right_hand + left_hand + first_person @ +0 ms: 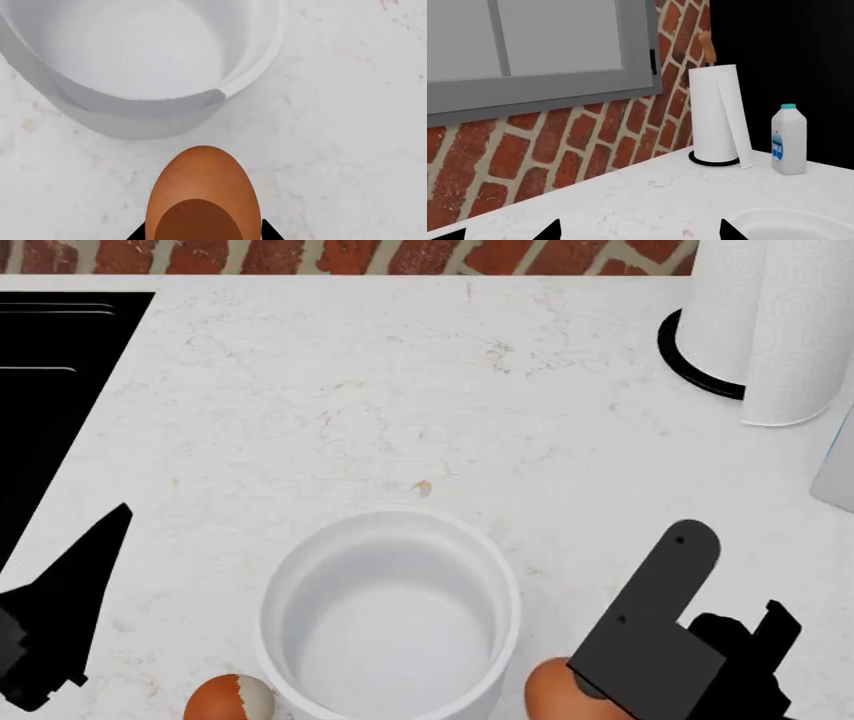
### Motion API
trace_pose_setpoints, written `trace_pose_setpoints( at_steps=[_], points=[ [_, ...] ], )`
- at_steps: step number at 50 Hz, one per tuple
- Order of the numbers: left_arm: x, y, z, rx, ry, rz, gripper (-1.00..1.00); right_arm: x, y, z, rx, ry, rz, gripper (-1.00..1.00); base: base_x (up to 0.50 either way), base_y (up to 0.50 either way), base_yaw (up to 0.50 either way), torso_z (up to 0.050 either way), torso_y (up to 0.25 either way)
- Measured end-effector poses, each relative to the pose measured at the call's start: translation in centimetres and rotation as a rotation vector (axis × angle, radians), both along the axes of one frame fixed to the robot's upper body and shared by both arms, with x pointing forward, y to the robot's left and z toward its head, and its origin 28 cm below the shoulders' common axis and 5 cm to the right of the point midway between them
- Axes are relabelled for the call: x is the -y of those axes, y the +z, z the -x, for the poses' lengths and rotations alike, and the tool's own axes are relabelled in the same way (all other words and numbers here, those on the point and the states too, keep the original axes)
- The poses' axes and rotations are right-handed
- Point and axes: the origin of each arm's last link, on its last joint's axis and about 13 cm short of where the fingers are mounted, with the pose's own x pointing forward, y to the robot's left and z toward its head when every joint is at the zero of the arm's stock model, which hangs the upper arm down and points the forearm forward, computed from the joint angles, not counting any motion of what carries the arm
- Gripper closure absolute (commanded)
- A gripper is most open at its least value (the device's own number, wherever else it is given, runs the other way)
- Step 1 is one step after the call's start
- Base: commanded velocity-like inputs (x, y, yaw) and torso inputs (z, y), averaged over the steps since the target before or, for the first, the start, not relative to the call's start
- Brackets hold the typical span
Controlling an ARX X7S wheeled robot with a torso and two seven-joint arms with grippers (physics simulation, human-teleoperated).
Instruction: Place the eggs and milk next to the bowl.
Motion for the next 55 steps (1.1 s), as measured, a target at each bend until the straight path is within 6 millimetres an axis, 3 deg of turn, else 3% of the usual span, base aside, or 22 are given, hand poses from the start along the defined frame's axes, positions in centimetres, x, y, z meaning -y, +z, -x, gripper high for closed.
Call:
trace_pose_setpoints(
  at_steps=[40, 41, 55],
  points=[
    [-0.2, 0.0, 0.0, -0.006, 0.007, -0.006, -1.0, -0.2, -0.7, -0.7, -0.027, 0.029, -0.021, 1.0, 0.0, 0.0, 0.0, 0.0, -0.001],
    [-0.2, 0.0, 0.0, -0.006, 0.006, -0.006, -1.0, -0.2, -0.8, -0.8, -0.027, 0.029, -0.021, -1.0, 0.0, 0.0, 0.0, 0.0, 0.0],
    [-0.2, -0.1, 0.0, -0.007, 0.007, -0.007, -1.0, -0.2, -1.2, -0.8, -0.045, 0.036, -0.015, -1.0, 0.0, 0.0, 0.0, 0.0, -0.001]
  ],
)
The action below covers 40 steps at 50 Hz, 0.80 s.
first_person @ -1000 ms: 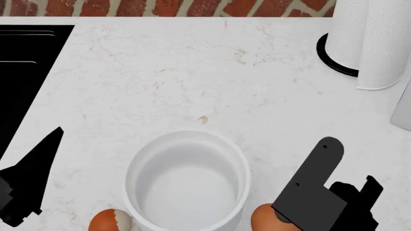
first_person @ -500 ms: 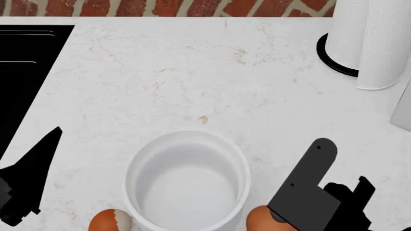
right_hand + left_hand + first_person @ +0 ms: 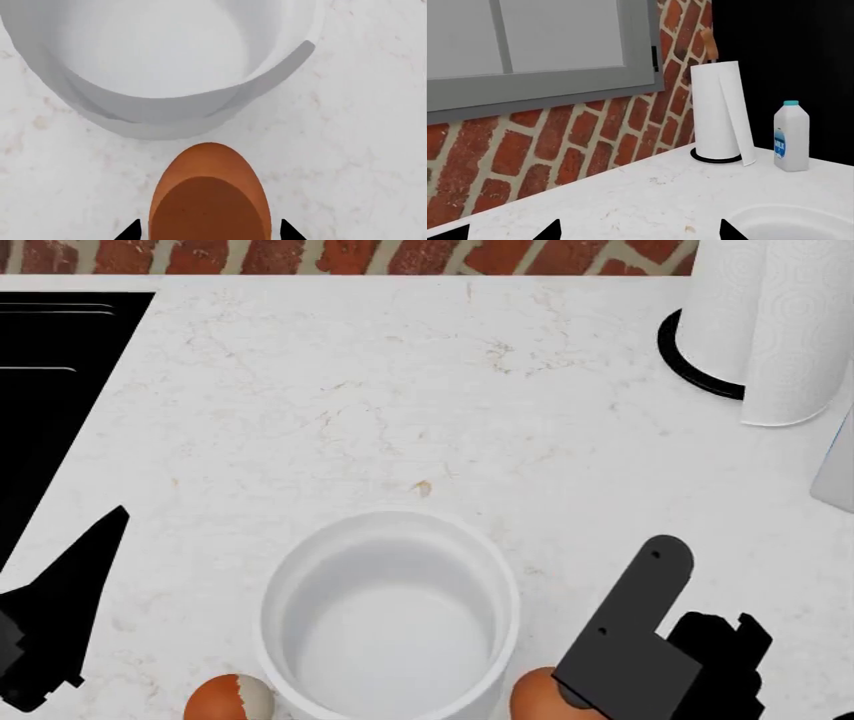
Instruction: Place the eggs and milk next to the bowl.
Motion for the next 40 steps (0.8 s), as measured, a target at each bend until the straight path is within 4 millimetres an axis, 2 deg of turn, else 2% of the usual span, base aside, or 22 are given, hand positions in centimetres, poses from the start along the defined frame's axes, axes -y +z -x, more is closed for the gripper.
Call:
trace_pose_setpoints(
  at_steps=[16, 40],
  points=[
    [0.1, -0.1, -0.3, 0.0, 0.001, 0.0, -1.0, -0.3, 0.7, 0.2, -0.001, 0.012, 0.017, -1.0, 0.0, 0.0, 0.0, 0.0, 0.0],
    [0.2, 0.0, -0.4, 0.008, -0.002, 0.001, -1.0, -0.6, 4.1, 1.9, 0.079, 0.025, 0.028, -1.0, 0.0, 0.0, 0.0, 0.0, 0.0]
  ],
)
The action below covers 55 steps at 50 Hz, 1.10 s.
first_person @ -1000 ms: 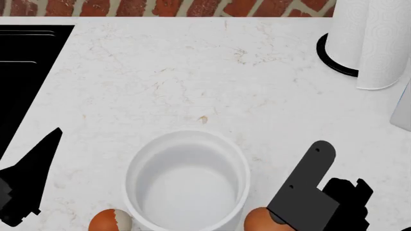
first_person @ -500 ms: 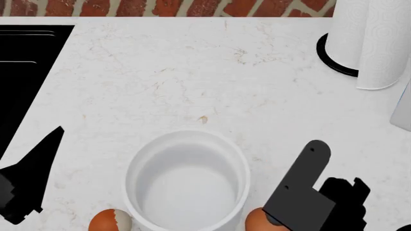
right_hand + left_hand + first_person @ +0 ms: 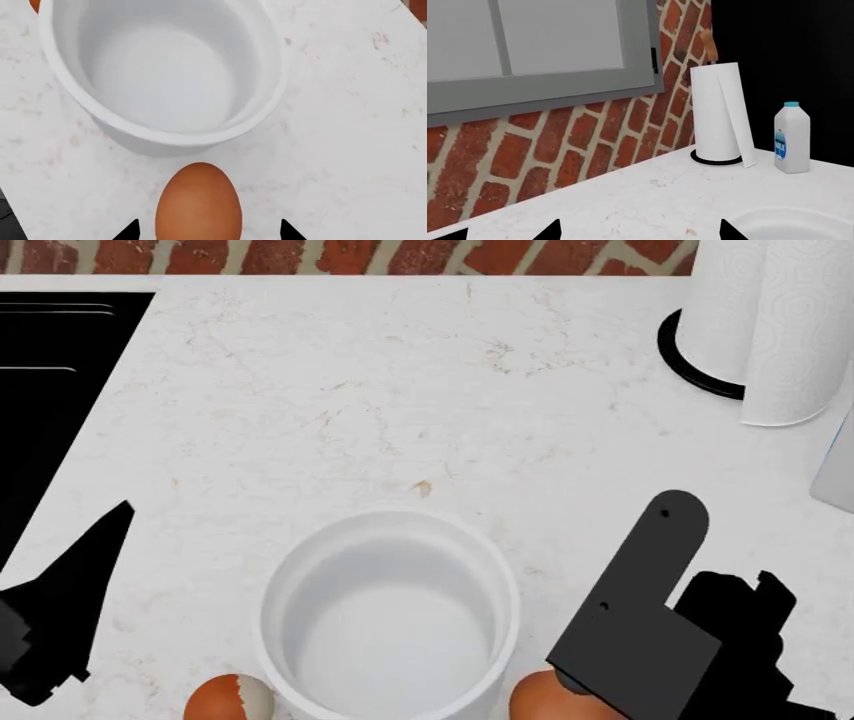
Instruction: Place the eggs and milk next to the bowl.
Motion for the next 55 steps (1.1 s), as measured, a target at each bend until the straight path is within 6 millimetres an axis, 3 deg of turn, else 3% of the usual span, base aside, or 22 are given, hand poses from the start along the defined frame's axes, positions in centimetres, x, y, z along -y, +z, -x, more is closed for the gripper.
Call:
trace_pose_setpoints(
  at_steps=[29, 55],
  points=[
    [-0.2, -0.6, 0.7, 0.014, 0.011, 0.021, -1.0, 0.9, 2.2, 3.7, 0.193, -0.088, -0.165, -1.0, 0.0, 0.0, 0.0, 0.0, 0.0],
    [-0.2, -0.3, 0.7, 0.02, 0.022, 0.023, -1.0, 1.9, 2.7, 5.1, 0.388, -0.302, -0.263, -1.0, 0.0, 0.0, 0.0, 0.0, 0.0]
  ],
)
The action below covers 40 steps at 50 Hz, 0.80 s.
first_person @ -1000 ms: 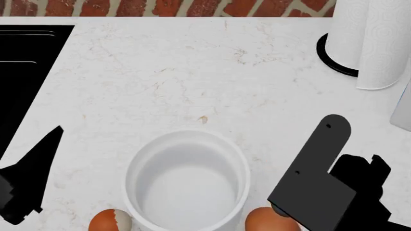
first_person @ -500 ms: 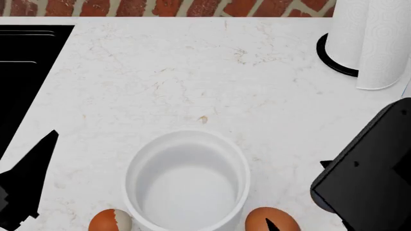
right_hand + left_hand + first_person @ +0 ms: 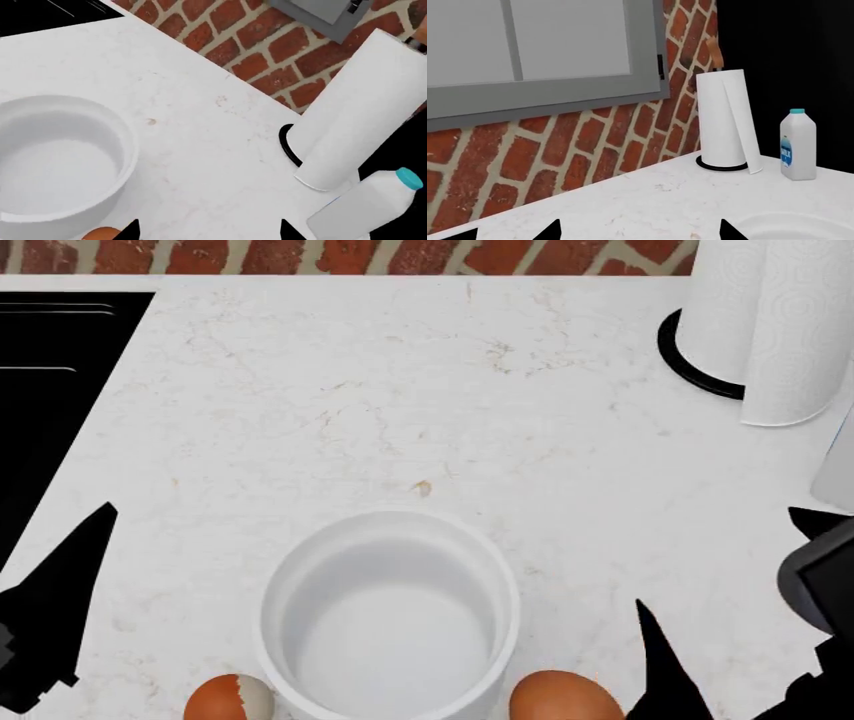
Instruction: Place the eggs and milk next to the bowl.
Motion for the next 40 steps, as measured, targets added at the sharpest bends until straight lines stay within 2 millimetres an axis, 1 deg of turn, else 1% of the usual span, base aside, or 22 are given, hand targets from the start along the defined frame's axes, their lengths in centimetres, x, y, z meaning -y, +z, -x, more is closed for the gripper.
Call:
trace_pose_setpoints(
  at_steps=[17, 25, 32, 40],
  points=[
    [0.1, 0.2, -0.4, -0.002, 0.0, -0.002, -1.0, 0.8, 0.5, -0.4, 0.125, -0.203, -0.075, -1.0, 0.0, 0.0, 0.0, 0.0, 0.0],
    [0.3, 0.4, -0.9, -0.001, 0.003, -0.003, -1.0, 0.9, 0.3, -0.8, 0.159, -0.27, -0.102, -1.0, 0.0, 0.0, 0.0, 0.0, 0.0],
    [0.5, 0.7, -1.6, -0.001, 0.005, -0.006, -1.0, 1.0, -0.3, -1.4, 0.177, -0.338, -0.123, -1.0, 0.0, 0.0, 0.0, 0.0, 0.0],
    [0.6, 1.5, -2.3, -0.001, 0.005, -0.012, -1.0, 1.3, -1.5, -2.9, 0.205, -0.44, -0.157, -1.0, 0.0, 0.0, 0.0, 0.0, 0.0]
  ],
)
